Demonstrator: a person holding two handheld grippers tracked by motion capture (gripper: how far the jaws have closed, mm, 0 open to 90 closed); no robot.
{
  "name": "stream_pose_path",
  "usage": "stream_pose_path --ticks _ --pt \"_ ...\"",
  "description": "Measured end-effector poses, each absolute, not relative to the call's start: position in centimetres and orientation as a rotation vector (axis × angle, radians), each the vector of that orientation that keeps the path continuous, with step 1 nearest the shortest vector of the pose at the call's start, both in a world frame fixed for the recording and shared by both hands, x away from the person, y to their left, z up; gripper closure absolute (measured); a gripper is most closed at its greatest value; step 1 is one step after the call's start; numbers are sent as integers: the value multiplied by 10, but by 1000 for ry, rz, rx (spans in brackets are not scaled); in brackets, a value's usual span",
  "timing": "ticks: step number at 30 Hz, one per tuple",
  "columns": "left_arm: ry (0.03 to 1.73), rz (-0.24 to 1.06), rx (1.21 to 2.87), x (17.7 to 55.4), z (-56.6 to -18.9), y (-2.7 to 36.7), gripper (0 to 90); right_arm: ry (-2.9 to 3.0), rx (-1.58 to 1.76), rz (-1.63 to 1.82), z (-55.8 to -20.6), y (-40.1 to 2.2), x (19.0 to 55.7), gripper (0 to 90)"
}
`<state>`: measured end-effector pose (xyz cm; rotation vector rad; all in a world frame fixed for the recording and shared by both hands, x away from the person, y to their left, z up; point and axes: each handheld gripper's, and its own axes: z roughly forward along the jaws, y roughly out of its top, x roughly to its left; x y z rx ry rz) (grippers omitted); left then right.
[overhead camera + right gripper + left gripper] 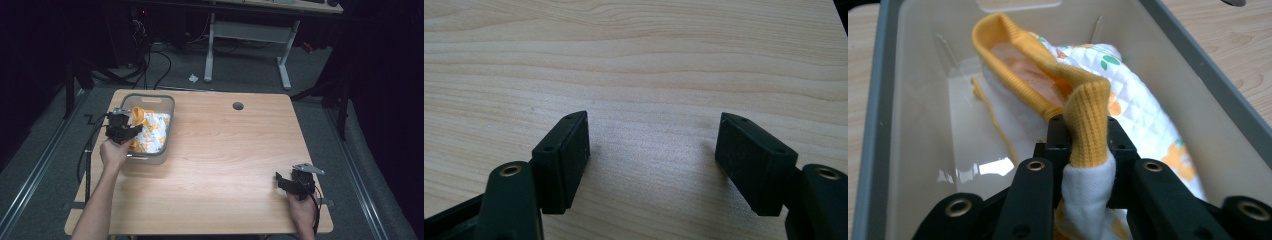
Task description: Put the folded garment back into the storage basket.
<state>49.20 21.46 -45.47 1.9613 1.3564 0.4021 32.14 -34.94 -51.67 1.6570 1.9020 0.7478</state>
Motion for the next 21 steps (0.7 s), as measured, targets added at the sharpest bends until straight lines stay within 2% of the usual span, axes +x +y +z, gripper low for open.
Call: stream_pose_path --ticks 4,8,16,21 --pt "1394 400 1957 493 -454 214 705 1903 1657 747 -517 -349 321 303" --pt "1446 385 1974 495 -454 215 574 1903 1657 748 -517 -349 321 303" --pt "1471 436 1931 491 -450 224 318 1904 1659 746 -517 -350 322 302" --pt "1436 497 1897 480 -438 229 278 1904 1659 746 -517 -350 322 302"
